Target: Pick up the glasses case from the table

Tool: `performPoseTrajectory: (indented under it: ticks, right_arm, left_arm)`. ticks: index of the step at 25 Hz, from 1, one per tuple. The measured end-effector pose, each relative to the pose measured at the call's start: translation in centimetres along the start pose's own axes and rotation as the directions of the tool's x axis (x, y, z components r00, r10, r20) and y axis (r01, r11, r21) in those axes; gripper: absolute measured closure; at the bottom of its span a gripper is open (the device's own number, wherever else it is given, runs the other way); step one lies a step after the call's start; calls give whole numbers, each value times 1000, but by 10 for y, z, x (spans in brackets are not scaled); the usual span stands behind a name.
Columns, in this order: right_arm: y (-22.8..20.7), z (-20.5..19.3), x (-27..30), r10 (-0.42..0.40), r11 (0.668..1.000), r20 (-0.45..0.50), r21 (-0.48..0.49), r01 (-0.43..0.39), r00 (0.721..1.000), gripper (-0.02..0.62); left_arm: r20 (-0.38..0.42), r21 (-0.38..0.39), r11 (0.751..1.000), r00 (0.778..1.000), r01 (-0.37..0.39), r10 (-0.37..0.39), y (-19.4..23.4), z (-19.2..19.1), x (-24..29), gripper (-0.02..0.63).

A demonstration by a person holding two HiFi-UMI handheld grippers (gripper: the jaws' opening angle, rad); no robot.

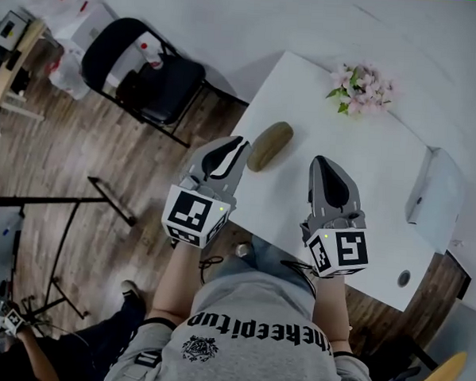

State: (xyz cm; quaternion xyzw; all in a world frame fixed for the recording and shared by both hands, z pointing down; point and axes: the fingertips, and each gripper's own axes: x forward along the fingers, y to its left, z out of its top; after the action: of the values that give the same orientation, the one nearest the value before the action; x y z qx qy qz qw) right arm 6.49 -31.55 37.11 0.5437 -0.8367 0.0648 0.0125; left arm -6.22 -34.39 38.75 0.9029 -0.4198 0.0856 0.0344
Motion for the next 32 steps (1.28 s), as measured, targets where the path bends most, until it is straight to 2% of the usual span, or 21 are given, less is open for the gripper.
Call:
performPoseTrajectory:
  ticks: [7,19,27,32]
  right_arm:
    - [-20,-14,22,15,999,-46,31,-13,999,592]
    - [-47,-34,43,19,997,-108,79,-10,994,592]
    - [-54,-42,48,25,995,-136,98,-11,990,592]
    - [-58,-45,50,22,994,-142,111,-6,990,592]
  left_arm:
    - [-151,13,999,988,46,-44,0,-48,46,492]
    - [-357,-9,996,930,90,-87,-1,-111,98,362]
    - [-453,-40,995,886,88,-96,-3,-149,111,274]
    - [-488,-53,995,867,85,-100,-6,-165,114,264]
